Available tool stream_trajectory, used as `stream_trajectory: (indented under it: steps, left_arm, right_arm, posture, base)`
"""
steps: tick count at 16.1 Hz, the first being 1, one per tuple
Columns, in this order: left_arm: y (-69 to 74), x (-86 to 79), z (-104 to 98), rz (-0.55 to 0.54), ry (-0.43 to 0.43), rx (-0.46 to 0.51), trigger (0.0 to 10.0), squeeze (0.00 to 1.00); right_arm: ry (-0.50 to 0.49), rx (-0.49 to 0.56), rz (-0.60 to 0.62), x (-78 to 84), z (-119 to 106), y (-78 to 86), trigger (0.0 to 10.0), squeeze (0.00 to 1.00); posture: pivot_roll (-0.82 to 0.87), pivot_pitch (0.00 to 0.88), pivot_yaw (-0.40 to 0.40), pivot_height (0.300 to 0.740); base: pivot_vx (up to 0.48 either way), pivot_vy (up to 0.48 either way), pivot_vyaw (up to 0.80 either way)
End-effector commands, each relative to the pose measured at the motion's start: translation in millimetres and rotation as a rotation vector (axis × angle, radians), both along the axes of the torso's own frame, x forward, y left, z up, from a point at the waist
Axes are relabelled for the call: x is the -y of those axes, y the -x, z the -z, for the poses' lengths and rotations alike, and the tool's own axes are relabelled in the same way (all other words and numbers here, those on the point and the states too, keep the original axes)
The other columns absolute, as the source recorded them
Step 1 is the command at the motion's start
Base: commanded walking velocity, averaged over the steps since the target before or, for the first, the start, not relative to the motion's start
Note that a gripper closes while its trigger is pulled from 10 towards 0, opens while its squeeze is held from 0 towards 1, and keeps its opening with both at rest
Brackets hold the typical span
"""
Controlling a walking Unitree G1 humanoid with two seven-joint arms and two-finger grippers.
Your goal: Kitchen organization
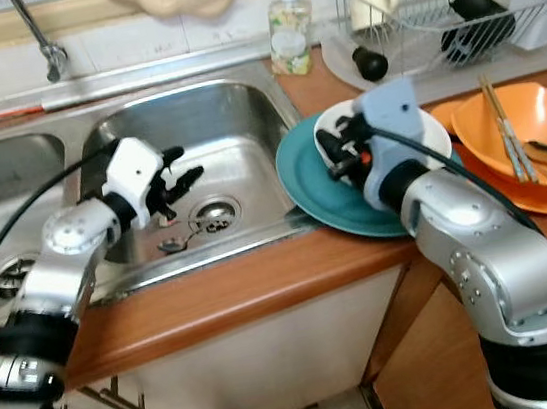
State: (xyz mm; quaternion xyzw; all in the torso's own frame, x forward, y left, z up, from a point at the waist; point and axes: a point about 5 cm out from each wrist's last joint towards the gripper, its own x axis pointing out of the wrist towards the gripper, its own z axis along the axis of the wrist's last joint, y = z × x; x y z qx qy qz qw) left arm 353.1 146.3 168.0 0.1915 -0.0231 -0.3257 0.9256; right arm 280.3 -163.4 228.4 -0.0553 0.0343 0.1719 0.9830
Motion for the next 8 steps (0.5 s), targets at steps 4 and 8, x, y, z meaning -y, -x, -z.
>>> stream_trajectory:
  steps: [4,8]
  left_arm:
    - [22.6,3.9,-10.9,0.14,0.126,-0.051,10.0,0.0]
    - [29.6,5.0,-12.2,0.151,0.119,-0.069,10.0,0.0]
  right_arm:
    - [-0.004,-0.015,0.107,17.1,-2.1,-5.4,10.0,1.0]
    - [-0.009,-0.026,0.122,19.7,-2.2,-6.4,10.0,1.0]
  posture:
    - [-0.05,0.0,0.052,0.74]
    - [-0.05,0.0,0.05,0.74]
  base:
    - [0.0,0.0,0.0]
    - [0.0,0.0,0.0]
